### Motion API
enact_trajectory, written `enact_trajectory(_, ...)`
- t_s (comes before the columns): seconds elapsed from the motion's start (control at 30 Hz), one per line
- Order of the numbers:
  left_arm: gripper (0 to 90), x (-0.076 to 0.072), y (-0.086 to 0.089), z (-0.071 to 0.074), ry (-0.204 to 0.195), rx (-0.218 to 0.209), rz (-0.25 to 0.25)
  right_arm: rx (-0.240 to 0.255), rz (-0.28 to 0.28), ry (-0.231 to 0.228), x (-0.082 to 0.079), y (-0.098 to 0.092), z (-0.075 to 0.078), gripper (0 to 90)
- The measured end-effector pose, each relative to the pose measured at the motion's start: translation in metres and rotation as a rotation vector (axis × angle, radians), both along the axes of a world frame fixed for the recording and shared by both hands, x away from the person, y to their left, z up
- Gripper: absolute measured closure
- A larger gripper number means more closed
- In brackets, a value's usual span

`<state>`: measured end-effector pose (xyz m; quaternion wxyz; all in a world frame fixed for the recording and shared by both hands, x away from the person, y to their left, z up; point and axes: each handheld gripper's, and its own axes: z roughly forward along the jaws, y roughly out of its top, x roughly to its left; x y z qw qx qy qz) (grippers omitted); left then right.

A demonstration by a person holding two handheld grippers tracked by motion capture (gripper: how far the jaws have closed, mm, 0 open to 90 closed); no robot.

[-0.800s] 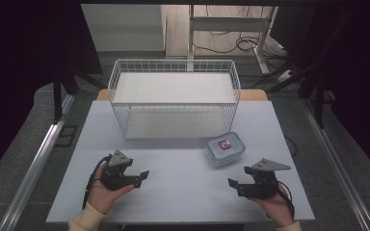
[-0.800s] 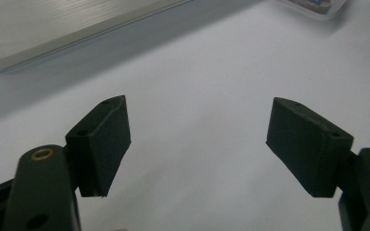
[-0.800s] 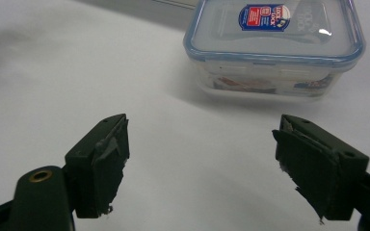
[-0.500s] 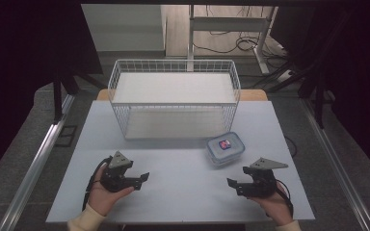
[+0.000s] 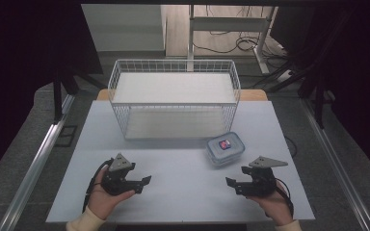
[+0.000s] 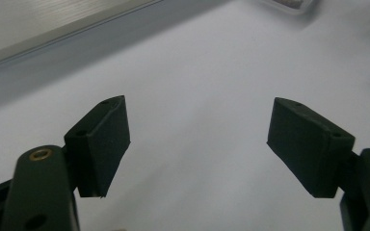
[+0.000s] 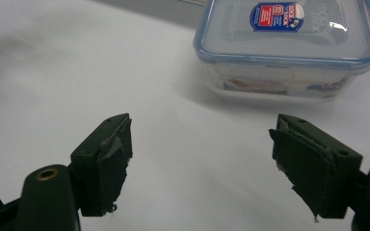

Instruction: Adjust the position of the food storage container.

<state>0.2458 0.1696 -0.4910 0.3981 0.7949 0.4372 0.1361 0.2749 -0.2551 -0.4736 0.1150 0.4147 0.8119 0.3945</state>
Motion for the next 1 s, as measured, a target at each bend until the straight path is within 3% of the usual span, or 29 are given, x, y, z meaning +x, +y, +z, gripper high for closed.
enact_trajectory(0.2,22.5,-0.001,0.0,0.0,0.006,0.007,-0.032,-0.016,-0.001,0.007,0.007,0.0,0.007,26.1)
enact_trajectory(0.5,22.3,-0.005,0.0,-0.002,0.008,0.004,-0.037,-0.063,-0.02,0.037,0.022,-0.006,0.02,30.8)
enact_trajectory(0.8,22.3,-0.002,0.002,-0.003,0.014,0.004,-0.02,-0.107,-0.043,0.072,0.06,-0.015,0.037,39.9)
enact_trajectory(0.9,22.1,-0.002,0.001,-0.002,0.01,0.007,-0.015,-0.132,-0.052,0.106,0.081,-0.019,0.04,46.5)
enact_trajectory(0.93,22.1,-0.002,0.001,-0.002,0.009,0.007,-0.015,-0.151,-0.065,0.124,0.095,-0.021,0.04,51.1)
enact_trajectory(1.0,22.1,-0.002,0.001,-0.002,0.01,0.007,-0.016,-0.162,-0.07,0.129,0.1,-0.021,0.039,53.7)
